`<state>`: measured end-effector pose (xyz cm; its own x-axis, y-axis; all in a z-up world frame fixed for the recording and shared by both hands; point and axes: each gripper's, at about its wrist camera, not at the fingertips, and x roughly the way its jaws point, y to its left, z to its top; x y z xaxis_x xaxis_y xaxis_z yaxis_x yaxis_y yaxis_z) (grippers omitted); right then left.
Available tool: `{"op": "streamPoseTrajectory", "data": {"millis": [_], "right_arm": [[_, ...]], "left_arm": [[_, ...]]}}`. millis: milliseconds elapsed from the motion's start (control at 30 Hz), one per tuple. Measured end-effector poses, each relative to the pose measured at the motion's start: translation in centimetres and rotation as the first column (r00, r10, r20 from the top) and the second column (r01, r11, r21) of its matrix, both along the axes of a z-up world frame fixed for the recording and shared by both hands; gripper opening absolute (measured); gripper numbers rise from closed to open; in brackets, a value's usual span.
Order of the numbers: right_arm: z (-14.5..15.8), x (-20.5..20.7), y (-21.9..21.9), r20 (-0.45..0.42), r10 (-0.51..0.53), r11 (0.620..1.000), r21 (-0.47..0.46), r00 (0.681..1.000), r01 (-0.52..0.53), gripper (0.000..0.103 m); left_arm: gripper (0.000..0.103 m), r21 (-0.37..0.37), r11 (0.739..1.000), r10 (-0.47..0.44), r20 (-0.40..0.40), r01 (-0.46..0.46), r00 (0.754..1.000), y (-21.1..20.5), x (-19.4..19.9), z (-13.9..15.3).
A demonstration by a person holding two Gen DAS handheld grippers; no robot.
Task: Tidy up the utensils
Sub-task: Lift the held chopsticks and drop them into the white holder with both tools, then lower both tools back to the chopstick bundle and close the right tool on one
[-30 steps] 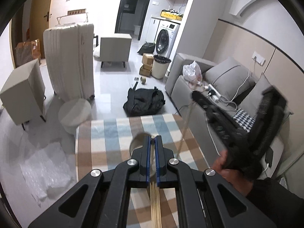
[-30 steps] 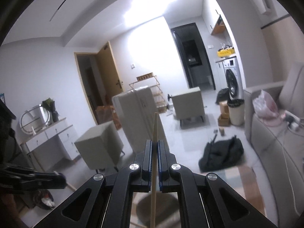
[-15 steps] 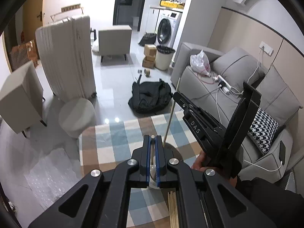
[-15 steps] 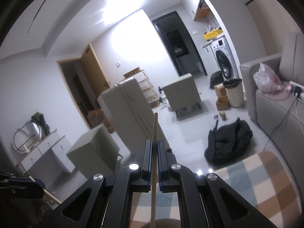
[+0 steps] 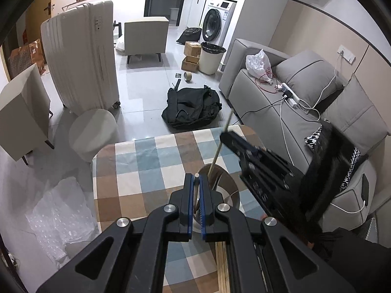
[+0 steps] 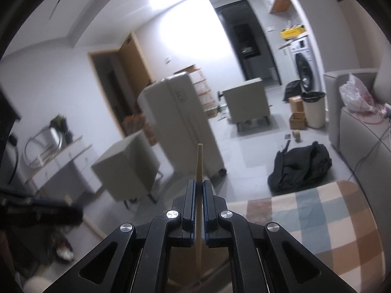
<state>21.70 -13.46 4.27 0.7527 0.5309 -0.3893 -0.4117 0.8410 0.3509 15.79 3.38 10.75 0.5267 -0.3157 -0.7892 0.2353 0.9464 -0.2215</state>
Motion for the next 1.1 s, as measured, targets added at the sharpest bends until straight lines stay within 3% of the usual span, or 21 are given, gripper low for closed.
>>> {"op": "streamPoseTrajectory", "data": {"millis": [100,167,200,233,367,433,500,667,833,1100], "right_arm": [[0.1,-0.8,-0.1,-0.018,0.036,0.999,-0.02,0.999,-0.036,0.008],[0.5,-1.4,-1.0,-0.037,0.035,0.999,-0.007,0.999,-0.036,0.022],[0.6,-1.6,-1.4,-0.044,0.023,1.0,-0.01,0.999,-0.024,0.039],[0.9,-1.9,-2.2,-0.052,0.001,1.0,-0.01,0.999,-0.002,0.047],[1.8,-4.0,-4.6,-0.069,-0.051,0.999,-0.004,0.996,0.051,0.048],[2.3,-5.5,-5.3,-0.065,-0.057,0.998,-0.025,0.996,0.056,0.056],[2.8,-6.9,-5.9,-0.057,-0.053,0.998,-0.035,0.997,0.052,0.066],[4.4,-10.9,-7.0,-0.023,-0.069,0.997,-0.043,0.997,0.068,0.069],[5.8,-14.3,-7.5,0.016,-0.103,0.994,-0.043,0.995,0.104,0.088],[6.5,-18.7,-8.3,0.048,-0.14,0.989,-0.043,0.989,0.142,0.103]], "left_arm": [[0.002,-0.015,1.0,-0.008,0.018,0.008,1.0,-0.1,0.0,0.3],[0.013,-0.004,1.0,0.001,0.024,-0.001,1.0,0.0,-0.1,0.5],[0.018,-0.012,1.0,0.014,0.033,-0.014,0.999,0.1,-0.3,0.6],[0.024,-0.029,0.999,0.03,0.04,-0.028,0.999,0.4,-0.5,0.8],[0.043,-0.043,0.994,0.106,0.084,-0.103,0.991,1.1,-2.0,1.8],[0.058,-0.042,0.99,0.142,0.112,-0.138,0.984,1.2,-3.4,2.2],[0.063,-0.043,0.986,0.168,0.136,-0.164,0.976,1.3,-4.7,2.3],[0.069,-0.02,0.978,0.209,0.179,-0.209,0.962,1.0,-7.7,2.6],[0.078,0.007,0.969,0.238,0.24,-0.247,0.941,0.6,-10.0,3.0],[0.085,-0.037,0.965,0.26,0.263,-0.26,0.929,0.3,-12.7,2.0]]}}
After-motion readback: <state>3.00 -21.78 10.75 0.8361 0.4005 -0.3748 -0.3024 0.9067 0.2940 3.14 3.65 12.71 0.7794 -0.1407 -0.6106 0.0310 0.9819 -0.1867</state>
